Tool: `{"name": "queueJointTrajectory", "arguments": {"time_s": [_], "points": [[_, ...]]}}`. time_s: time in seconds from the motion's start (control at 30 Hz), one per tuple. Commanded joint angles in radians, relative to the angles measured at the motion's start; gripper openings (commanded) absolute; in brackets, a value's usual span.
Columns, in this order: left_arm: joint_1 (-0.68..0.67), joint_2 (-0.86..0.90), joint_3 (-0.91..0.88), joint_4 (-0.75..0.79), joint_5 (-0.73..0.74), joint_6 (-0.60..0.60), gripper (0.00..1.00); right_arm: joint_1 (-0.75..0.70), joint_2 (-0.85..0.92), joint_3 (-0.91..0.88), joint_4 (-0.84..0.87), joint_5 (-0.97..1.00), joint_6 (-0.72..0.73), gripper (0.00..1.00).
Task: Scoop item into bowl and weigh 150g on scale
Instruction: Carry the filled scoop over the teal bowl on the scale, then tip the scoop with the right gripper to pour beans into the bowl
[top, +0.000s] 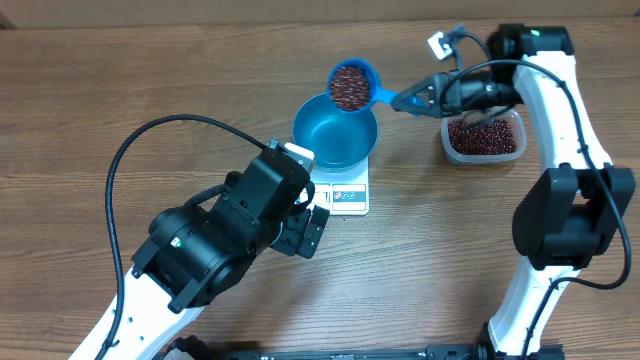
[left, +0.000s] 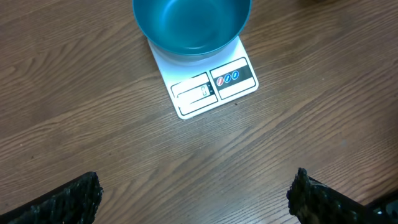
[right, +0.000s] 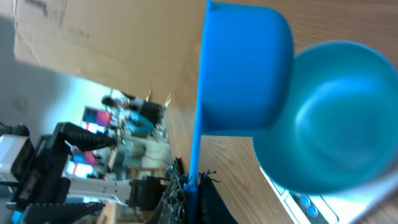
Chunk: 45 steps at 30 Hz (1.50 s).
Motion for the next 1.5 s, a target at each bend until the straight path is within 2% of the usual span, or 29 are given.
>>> {"name": "queueJointTrajectory", "arguments": {"time_s": [0.0, 0.03, 0.2, 0.73, 1.47], "points": [[0.004, -0.010, 0.020, 0.003, -0.013, 0.019, 0.99, 0.035, -0.008, 0.058, 0.066, 0.025, 0.045, 0.04], [0.004, -0.010, 0.020, 0.003, -0.013, 0.019, 0.99, 0.051, -0.008, 0.057, 0.109, 0.060, 0.084, 0.04], [0.004, -0.010, 0.020, 0.003, -0.013, 0.019, 1.00, 0.071, -0.008, 0.057, 0.166, 0.132, 0.087, 0.04], [0.004, -0.010, 0.020, 0.003, -0.013, 0.019, 1.00, 0.071, -0.008, 0.057, 0.170, 0.325, 0.087, 0.04], [0.004, -0.010, 0.020, 0.003, -0.012, 0.019, 1.00, 0.071, -0.021, 0.058, 0.266, 0.365, -0.005, 0.04]]}}
